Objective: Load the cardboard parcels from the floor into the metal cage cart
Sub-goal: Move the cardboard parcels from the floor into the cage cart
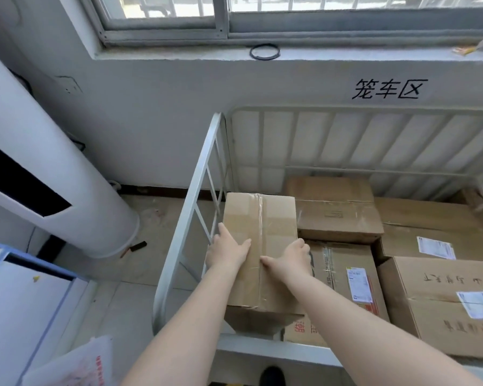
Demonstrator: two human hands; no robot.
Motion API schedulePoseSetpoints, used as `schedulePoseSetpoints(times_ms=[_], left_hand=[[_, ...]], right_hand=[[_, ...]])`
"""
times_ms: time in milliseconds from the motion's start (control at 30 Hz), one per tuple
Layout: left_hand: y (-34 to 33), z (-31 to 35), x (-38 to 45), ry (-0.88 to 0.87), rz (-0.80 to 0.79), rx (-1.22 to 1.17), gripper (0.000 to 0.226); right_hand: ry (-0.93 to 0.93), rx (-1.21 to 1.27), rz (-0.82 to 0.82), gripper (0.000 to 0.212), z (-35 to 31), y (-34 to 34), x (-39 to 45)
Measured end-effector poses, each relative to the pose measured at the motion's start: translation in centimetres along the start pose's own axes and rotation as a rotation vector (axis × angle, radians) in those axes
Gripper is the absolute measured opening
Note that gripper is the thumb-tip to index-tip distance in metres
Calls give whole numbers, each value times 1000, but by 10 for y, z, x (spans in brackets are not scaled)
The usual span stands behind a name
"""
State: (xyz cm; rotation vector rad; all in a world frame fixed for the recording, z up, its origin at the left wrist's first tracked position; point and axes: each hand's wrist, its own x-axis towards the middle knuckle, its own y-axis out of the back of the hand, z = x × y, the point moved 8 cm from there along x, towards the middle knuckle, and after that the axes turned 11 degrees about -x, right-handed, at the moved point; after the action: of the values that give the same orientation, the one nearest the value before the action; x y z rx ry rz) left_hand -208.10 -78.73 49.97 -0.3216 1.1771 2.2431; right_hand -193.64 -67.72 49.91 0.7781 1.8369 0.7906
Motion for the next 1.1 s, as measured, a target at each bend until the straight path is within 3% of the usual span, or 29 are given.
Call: schedulePoseSetpoints(times_ms=[67, 167, 267, 367, 567, 767, 933, 1100], left_hand=[[1, 16, -8, -37, 29, 141, 83], [-9, 67, -26, -269, 98, 437, 66], [-56, 127, -51, -470, -43, 601, 54], [-119, 184, -96, -668, -168, 708, 48], [-262, 275, -239, -1054, -342, 824, 36], [-402, 335, -407, -1380, -513, 868, 42], [-502, 344, -539, -1605, -640, 941, 38], [-587, 330, -623, -1715, -772, 1050, 43]], right_hand=[[18, -9, -26, 86, 7, 6, 4], [94, -79, -19, 67, 28, 31, 3], [224, -361, 125, 52, 54, 79, -5], [225, -523, 245, 43, 104, 131, -13], [-50, -527, 345, 43, 278, 224, -46], [-364, -385, 425, 43, 479, 288, -112], [-622, -282, 407, 47, 629, 295, -181], [-826, -163, 343, 43, 744, 271, -231]])
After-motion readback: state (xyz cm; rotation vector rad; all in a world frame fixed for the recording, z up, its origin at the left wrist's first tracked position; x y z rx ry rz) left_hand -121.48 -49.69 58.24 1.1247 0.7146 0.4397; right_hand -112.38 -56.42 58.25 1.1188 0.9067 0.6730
